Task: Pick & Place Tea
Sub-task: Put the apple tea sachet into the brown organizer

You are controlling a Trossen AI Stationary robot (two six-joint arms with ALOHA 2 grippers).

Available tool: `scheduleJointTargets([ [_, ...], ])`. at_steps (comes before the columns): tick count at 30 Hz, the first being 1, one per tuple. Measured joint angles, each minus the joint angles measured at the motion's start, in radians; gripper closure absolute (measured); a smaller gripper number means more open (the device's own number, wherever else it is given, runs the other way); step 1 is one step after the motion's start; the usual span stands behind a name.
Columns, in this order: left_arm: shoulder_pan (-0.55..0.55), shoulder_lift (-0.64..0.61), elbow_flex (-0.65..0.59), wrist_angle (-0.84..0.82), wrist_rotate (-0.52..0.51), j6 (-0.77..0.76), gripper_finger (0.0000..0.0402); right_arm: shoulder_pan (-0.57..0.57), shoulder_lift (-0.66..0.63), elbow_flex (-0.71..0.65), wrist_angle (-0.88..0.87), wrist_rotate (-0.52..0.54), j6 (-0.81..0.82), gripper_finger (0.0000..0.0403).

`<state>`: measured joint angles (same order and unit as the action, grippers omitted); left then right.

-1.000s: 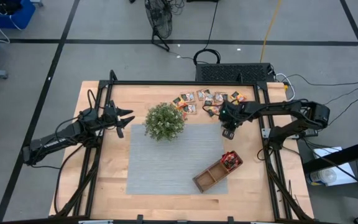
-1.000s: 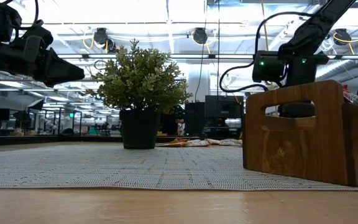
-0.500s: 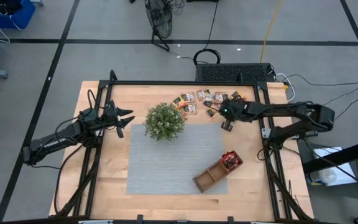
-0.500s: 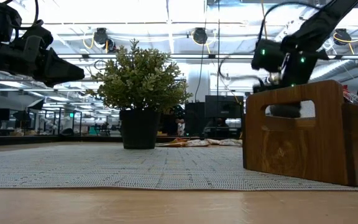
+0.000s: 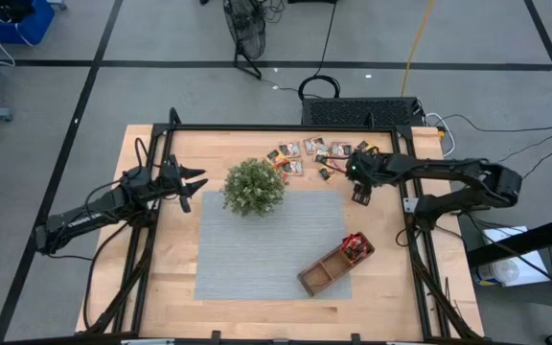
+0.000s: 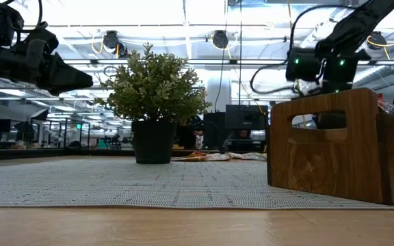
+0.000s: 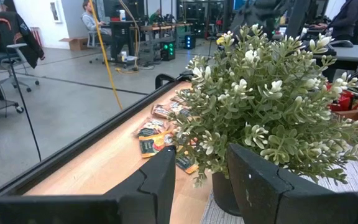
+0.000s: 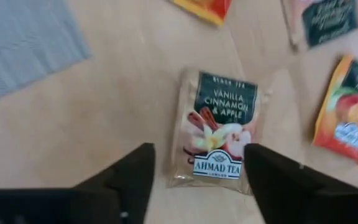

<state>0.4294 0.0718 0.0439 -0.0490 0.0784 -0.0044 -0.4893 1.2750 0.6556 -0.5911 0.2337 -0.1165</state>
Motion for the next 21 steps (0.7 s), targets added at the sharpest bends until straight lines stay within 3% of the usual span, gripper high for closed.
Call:
scheduleJointTargets([
  [5,0.0,0.0,0.0,0.0,0.0,0.0,0.0254,-0.075,0.093,-0.004,0.016,-0.003,0.008,0.0123],
  [11,0.0,0.0,0.0,0.0,0.0,0.0,0.0254,-0.167,0.164,0.0,0.026,-0.02,0.019,0.0125],
  [15,0.0,0.0,0.0,0.0,0.0,0.0,0.0254,-0.195,0.19,-0.001,0.022,-0.093,0.05,0.0172],
  [21,0.0,0.0,0.0,0.0,0.0,0.0,0.0254,-0.205,0.198,-0.002,0.019,-0.18,0.063,0.0299],
])
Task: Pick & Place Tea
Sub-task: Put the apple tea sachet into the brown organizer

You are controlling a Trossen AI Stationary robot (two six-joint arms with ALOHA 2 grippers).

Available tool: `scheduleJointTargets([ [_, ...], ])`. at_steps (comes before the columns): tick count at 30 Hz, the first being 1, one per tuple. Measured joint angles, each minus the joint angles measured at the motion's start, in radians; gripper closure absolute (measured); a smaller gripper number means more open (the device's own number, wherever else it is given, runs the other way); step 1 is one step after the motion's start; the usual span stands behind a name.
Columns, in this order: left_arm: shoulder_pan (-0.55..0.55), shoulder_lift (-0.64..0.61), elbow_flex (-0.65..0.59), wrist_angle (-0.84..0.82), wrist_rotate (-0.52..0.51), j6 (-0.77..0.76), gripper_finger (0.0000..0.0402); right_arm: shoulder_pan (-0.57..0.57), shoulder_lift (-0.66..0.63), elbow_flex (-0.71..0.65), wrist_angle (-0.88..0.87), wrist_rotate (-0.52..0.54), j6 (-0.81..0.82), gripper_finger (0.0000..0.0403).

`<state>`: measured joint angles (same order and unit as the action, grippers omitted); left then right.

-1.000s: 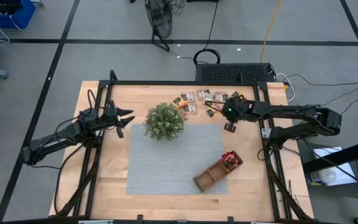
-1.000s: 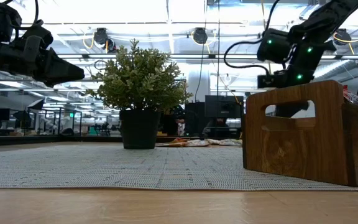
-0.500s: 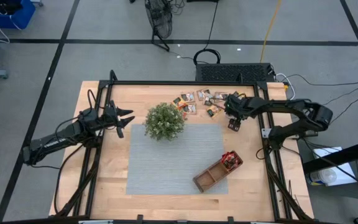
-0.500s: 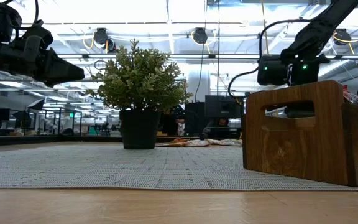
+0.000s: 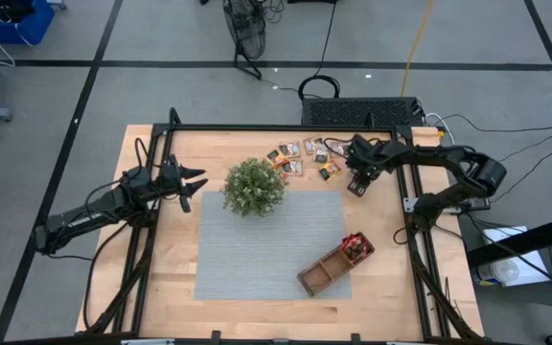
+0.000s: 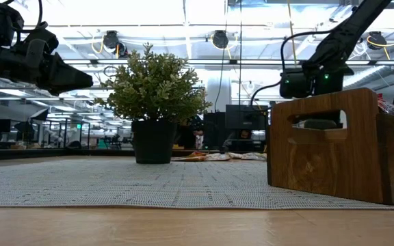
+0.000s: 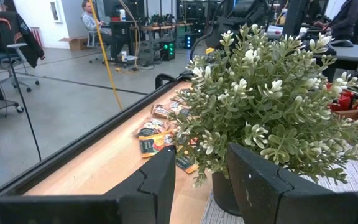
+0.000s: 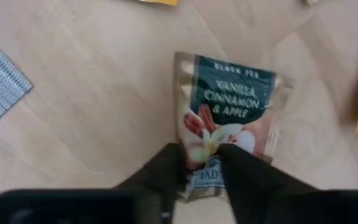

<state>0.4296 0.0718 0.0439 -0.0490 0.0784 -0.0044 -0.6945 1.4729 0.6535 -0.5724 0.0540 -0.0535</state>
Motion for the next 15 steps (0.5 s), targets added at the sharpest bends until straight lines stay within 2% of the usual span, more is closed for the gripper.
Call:
scheduleJointTargets([
  [3,0.0,0.0,0.0,0.0,0.0,0.0,0.0254,0.001,-0.004,0.0,0.0,0.002,-0.012,0.0368],
  [5,0.0,0.0,0.0,0.0,0.0,0.0,0.0254,0.009,-0.025,0.0,0.003,0.0,-0.011,0.0391],
  [10,0.0,0.0,0.0,0.0,0.0,0.0,0.0254,0.072,-0.155,0.018,-0.031,0.016,0.021,0.0396],
  [15,0.0,0.0,0.0,0.0,0.0,0.0,0.0254,0.213,-0.369,0.045,0.031,-0.007,0.116,0.0399],
])
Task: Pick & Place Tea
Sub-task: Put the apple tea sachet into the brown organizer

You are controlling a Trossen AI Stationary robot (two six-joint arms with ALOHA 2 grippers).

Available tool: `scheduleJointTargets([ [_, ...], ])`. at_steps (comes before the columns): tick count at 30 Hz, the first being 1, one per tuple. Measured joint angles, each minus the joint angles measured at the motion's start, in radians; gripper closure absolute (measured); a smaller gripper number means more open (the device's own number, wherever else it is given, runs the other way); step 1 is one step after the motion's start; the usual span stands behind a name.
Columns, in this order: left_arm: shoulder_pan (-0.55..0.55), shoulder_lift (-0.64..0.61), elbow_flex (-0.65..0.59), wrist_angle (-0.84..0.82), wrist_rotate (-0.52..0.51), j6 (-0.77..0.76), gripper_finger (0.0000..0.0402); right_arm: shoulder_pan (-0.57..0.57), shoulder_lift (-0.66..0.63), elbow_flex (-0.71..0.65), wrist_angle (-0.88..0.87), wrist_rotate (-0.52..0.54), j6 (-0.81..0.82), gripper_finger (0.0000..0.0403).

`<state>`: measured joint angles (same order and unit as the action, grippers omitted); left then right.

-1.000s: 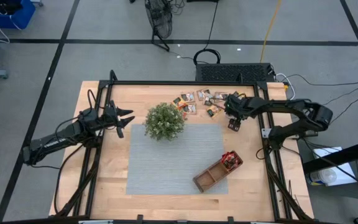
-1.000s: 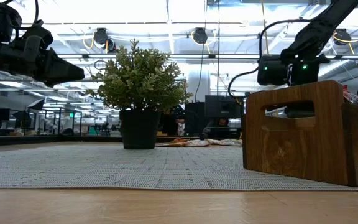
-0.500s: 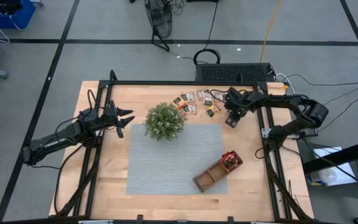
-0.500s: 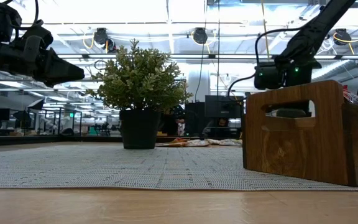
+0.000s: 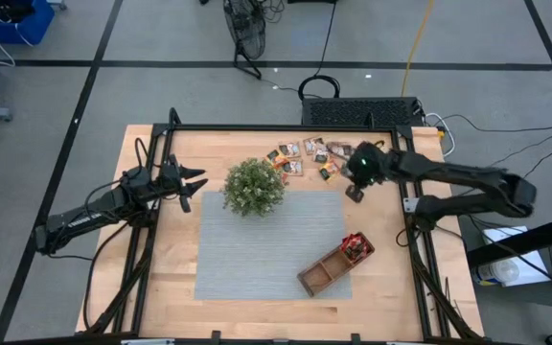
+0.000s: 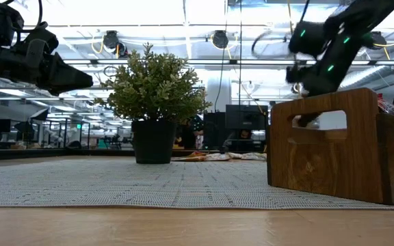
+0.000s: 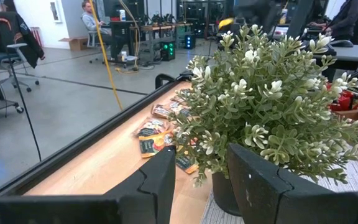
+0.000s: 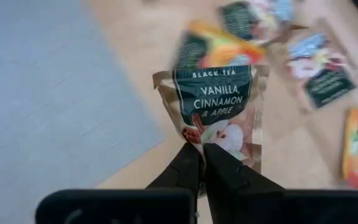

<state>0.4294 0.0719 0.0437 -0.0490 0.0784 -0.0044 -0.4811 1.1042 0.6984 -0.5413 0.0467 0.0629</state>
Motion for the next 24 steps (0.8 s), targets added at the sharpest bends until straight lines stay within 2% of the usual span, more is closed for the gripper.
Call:
scheduleJointTargets([
  [3,0.0,0.0,0.0,0.0,0.0,0.0,0.0254,0.129,-0.117,-0.004,0.056,0.012,0.046,0.04],
  [5,0.0,0.0,0.0,0.0,0.0,0.0,0.0254,0.239,-0.184,-0.02,0.143,0.07,0.082,0.04],
  [8,0.0,0.0,0.0,0.0,0.0,0.0,0.0254,0.416,-0.241,-0.094,0.311,0.216,0.078,0.0401],
  [11,0.0,0.0,0.0,0.0,0.0,0.0,0.0254,0.57,-0.253,-0.199,0.554,0.381,0.024,0.0402],
  [15,0.0,0.0,0.0,0.0,0.0,0.0,0.0254,0.722,-0.188,-0.357,0.917,0.546,-0.082,0.0402],
  [19,0.0,0.0,0.0,0.0,0.0,0.0,0.0254,0.817,-0.09,-0.463,1.26,0.662,-0.161,0.0402],
  [24,0.0,0.0,0.0,0.0,0.0,0.0,0.0254,0.864,0.031,-0.484,1.424,0.696,-0.206,0.0402],
])
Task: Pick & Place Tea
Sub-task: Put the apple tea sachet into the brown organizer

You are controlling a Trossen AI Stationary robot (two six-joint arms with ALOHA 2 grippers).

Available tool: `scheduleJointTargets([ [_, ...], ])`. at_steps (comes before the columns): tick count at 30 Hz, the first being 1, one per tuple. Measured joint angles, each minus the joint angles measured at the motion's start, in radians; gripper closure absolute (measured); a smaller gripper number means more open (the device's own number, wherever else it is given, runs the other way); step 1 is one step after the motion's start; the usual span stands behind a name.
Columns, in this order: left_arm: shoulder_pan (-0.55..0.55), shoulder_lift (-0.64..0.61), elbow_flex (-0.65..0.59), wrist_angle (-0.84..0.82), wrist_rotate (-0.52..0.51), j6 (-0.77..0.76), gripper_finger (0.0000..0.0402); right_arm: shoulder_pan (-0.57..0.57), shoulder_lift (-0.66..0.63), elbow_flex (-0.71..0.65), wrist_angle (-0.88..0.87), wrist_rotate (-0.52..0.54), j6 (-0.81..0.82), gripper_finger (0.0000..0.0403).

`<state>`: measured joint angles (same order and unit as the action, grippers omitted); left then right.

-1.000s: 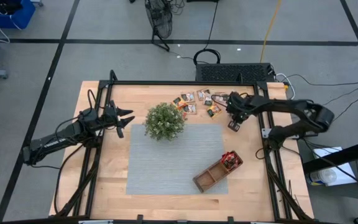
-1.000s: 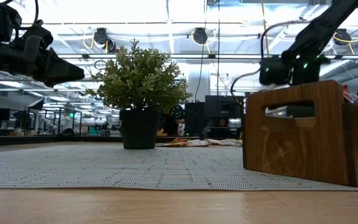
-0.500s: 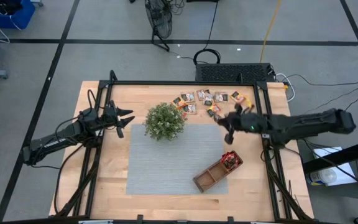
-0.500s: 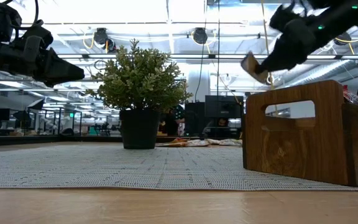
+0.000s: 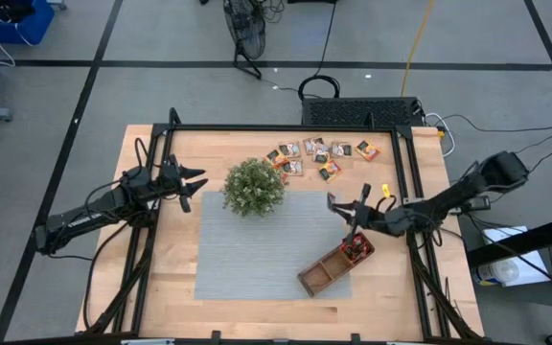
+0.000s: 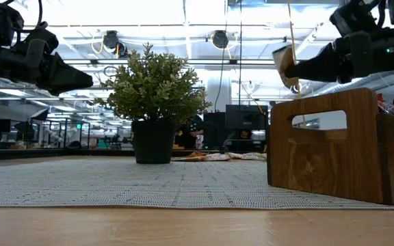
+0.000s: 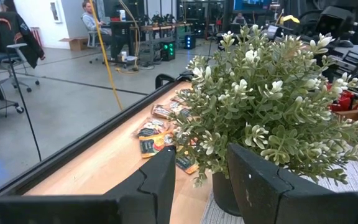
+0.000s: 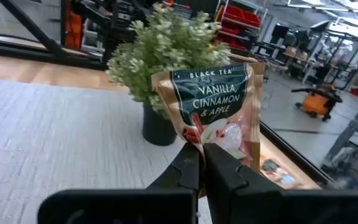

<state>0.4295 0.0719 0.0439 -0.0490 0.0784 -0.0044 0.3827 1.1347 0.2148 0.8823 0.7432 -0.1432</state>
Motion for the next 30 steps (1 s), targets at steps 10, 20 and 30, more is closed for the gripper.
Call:
scheduleJointTargets([
  [10,0.005,0.0,0.0,0.064,-0.105,0.131,0.0254,0.058,0.212,0.111,0.072,-0.01,-0.053,0.0403],
  [20,0.004,0.0,0.0,0.156,-0.132,0.228,0.0254,0.068,0.321,0.166,0.158,-0.01,-0.25,0.0403],
  [30,0.004,0.0,0.0,0.321,-0.028,-0.243,0.0254,0.035,0.325,0.166,0.166,-0.012,-0.236,0.0401],
])
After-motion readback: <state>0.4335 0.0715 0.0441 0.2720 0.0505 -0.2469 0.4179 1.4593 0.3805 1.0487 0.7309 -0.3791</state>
